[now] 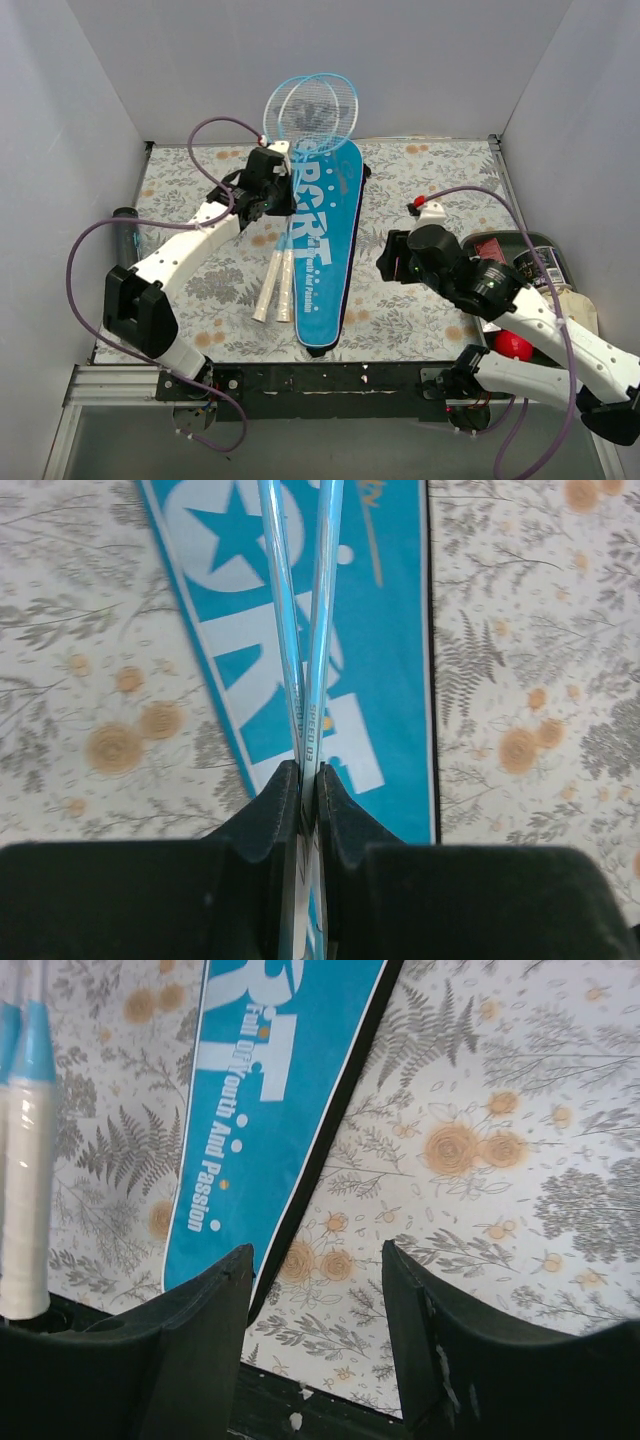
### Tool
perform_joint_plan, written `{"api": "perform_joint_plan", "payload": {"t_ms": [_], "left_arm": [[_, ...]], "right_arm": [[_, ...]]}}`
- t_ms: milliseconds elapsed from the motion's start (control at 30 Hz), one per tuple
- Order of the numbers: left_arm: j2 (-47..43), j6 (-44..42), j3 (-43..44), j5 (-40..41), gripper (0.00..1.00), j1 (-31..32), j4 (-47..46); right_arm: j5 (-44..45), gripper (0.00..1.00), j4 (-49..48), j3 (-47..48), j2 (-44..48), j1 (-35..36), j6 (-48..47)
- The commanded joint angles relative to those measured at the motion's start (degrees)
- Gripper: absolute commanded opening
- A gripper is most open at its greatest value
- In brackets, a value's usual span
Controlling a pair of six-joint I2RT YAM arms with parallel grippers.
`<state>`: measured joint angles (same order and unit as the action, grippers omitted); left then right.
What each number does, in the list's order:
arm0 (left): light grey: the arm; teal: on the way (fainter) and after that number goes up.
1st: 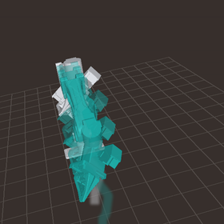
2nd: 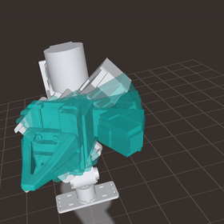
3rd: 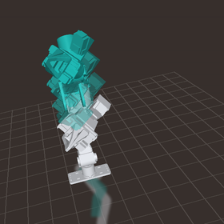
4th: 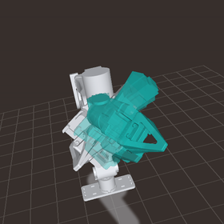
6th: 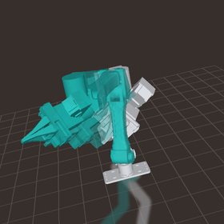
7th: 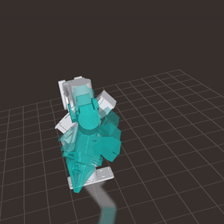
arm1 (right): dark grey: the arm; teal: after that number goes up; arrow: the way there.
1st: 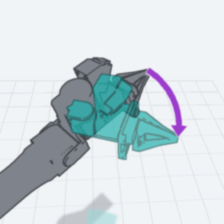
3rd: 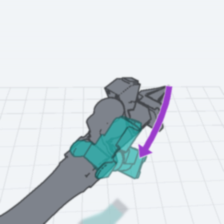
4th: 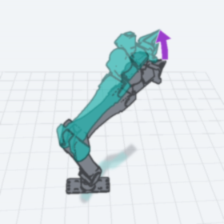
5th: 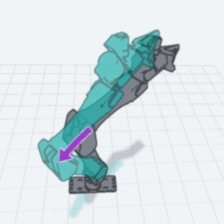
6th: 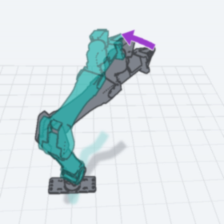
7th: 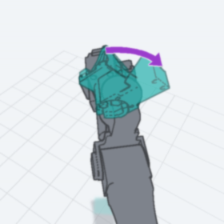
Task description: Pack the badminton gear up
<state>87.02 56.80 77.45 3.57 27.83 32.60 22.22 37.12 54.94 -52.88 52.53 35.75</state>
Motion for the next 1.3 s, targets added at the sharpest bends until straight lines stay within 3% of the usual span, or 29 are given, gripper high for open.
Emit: {"api": "perform_joint_plan", "payload": {"t_ms": [0, 200, 633, 1267], "left_arm": [[4.4, 4.3, 5.9, -0.8, 0.00, 6.1, -2.3], [15.7, 6.8, 14.8, -0.1, 0.00, 14.0, -3.3], [36.6, 11.5, 35.3, -1.7, 0.00, 23.9, -3.2], [47.2, 18.7, 35.8, -1.2, 0.00, 25.9, -8.3]], "right_arm": [[9.6, 0.62, 9.5, 8.2, 4.7, 0.1, -0.4], [14.8, 0.62, 20.1, 15.4, 6.7, 0.0, 0.6], [16.0, 0.62, 23.3, 13.6, 12.0, 0.0, 3.5], [14.0, 0.63, 21.6, 10.4, 14.4, 0.0, 3.5]]}}
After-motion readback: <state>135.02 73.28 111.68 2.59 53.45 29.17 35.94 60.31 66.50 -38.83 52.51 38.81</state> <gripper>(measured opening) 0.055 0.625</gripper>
